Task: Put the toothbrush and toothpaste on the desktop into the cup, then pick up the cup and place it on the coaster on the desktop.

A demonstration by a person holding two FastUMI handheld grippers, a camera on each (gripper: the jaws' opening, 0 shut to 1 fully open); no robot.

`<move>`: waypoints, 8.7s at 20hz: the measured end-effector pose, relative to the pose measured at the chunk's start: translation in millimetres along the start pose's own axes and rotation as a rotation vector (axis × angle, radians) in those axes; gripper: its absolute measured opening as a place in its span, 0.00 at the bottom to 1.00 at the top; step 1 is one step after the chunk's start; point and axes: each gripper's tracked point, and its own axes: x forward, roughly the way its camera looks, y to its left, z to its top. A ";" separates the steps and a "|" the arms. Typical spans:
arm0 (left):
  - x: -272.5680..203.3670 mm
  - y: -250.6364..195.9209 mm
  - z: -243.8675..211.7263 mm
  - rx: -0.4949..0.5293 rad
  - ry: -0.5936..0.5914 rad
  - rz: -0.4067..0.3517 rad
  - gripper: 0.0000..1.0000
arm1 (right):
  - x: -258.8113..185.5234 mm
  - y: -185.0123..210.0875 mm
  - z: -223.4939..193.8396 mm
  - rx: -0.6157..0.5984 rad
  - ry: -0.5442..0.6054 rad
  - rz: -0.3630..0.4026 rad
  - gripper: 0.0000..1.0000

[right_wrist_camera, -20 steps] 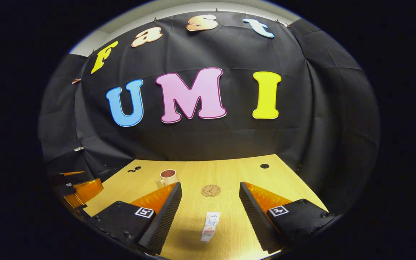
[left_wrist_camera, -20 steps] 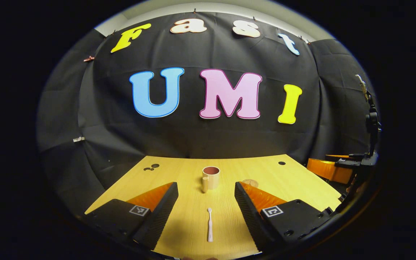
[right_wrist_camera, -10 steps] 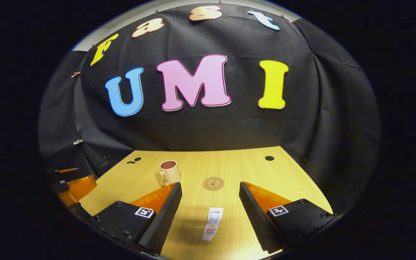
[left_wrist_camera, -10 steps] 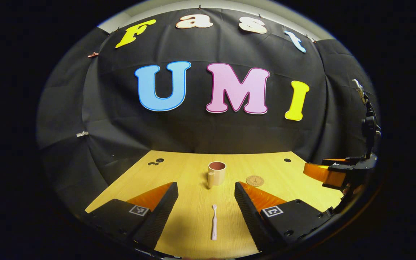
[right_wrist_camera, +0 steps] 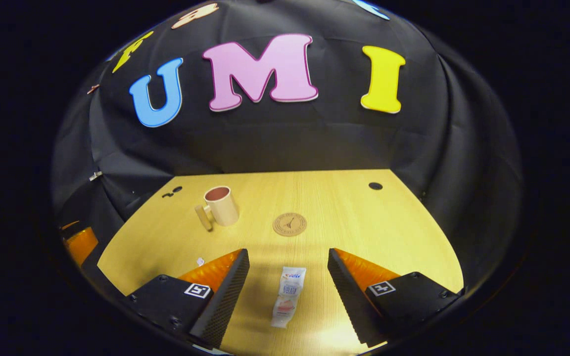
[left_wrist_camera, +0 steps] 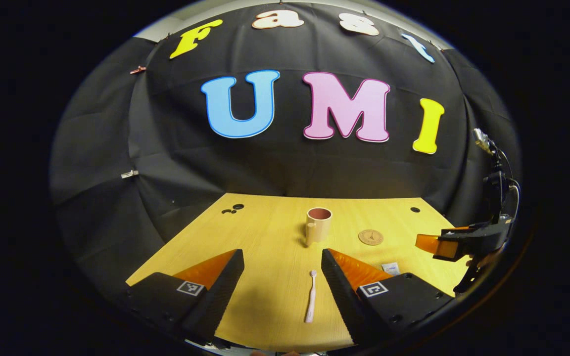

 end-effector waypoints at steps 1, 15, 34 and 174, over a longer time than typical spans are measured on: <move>0.2 2.0 -2.8 -0.004 0.008 0.012 0.98 | 18.3 1.1 -8.8 -0.008 0.021 0.001 0.98; 6.6 2.9 -44.0 -0.015 0.144 0.154 0.97 | 105.5 -2.4 -95.9 -0.106 0.318 0.019 0.99; -5.8 13.6 -61.0 -0.009 0.148 0.119 0.97 | 109.0 0.1 -125.6 0.006 0.509 -0.103 0.64; 279.7 -121.7 95.5 -0.118 -0.096 -0.283 0.06 | 132.6 -79.5 92.4 -0.037 -0.142 0.126 0.98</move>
